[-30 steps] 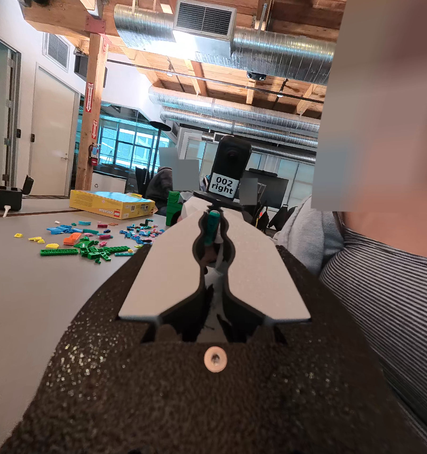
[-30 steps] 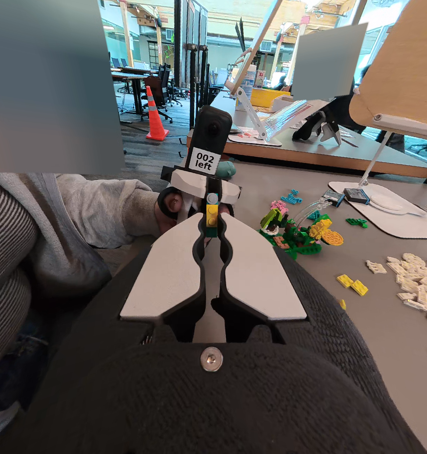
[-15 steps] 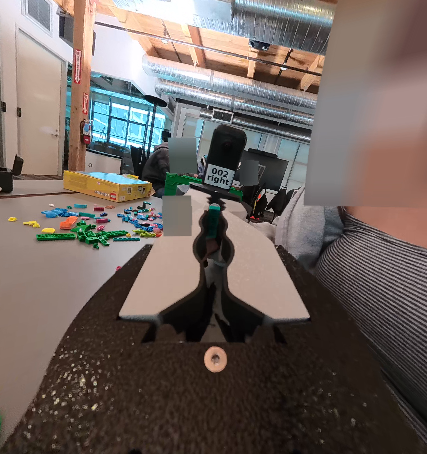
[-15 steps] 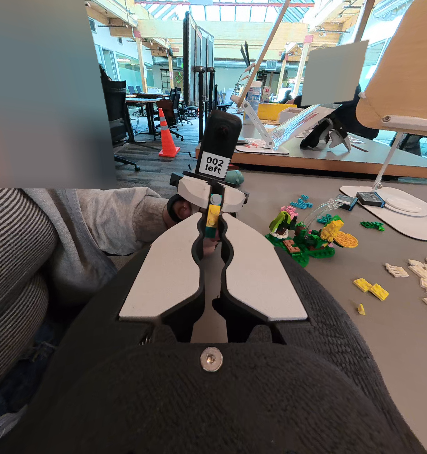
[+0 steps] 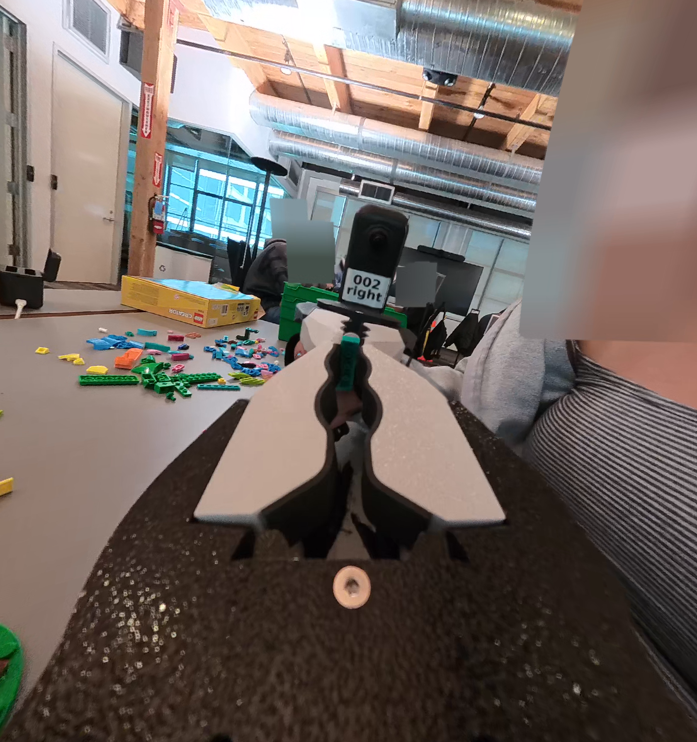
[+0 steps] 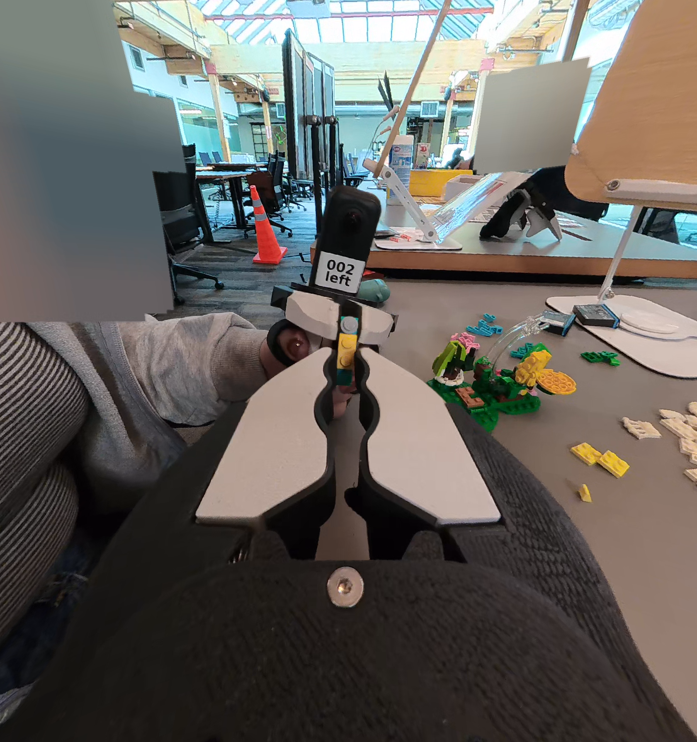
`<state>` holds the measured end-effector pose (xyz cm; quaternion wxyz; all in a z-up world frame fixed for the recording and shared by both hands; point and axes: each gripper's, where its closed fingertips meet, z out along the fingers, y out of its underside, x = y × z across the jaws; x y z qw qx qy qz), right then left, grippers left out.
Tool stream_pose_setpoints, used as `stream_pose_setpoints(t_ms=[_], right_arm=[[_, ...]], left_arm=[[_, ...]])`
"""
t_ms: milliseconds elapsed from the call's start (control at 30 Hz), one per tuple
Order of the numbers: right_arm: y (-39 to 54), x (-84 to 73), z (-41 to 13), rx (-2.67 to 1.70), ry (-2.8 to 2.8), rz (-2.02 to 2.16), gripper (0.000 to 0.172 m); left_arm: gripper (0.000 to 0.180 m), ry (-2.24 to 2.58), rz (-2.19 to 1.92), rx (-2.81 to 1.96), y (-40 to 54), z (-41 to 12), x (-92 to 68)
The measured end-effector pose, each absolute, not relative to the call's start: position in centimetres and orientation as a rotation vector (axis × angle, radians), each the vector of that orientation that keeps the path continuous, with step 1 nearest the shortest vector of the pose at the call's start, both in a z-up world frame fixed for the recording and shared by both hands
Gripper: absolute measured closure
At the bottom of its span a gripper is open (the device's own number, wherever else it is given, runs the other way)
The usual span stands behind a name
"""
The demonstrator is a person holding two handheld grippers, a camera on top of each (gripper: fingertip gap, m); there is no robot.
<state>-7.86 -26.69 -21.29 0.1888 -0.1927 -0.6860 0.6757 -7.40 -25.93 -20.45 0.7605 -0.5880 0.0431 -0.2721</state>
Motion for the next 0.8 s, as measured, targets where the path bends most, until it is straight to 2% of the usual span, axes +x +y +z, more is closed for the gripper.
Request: stream_pose_setpoints(t_ms=[33, 133, 367, 467, 633, 700, 800], right_arm=[[-26.7, -8.0, -21.5, -0.565, -1.949, 1.887, 0.165], [-26.7, -8.0, -21.6, -0.637, -1.989, 1.92, 0.165], [-27.5, -6.3, -20.0, -0.835, -1.943, 2.585, 0.166], [-27.2, -5.8, -18.9, -0.82, -1.871, 2.774, 0.166], [-25.9, -7.5, -19.8, -0.865, -1.857, 2.496, 0.166], [-25.8, -8.0, -21.0, -0.87, -1.929, 2.339, 0.166], [-25.5, -8.0, -22.4, -0.855, -2.046, 2.169, 0.166]], left_arm=[[0.173, 0.096, -0.572, -1.295, -25.9, -20.6, -7.5], [0.174, 0.123, -0.529, -1.305, -26.0, -20.6, -7.3], [0.174, 0.171, -0.706, -1.176, -26.8, -19.1, -5.8], [0.18, 0.159, -0.708, -1.159, -27.0, -19.0, -6.1], [0.177, 0.126, -0.384, -1.286, -25.5, -20.3, -7.3], [0.149, 0.148, -0.139, -1.358, -24.7, -21.1, -7.7], [0.143, 0.283, 0.212, -1.446, -24.3, -22.2, -7.7]])
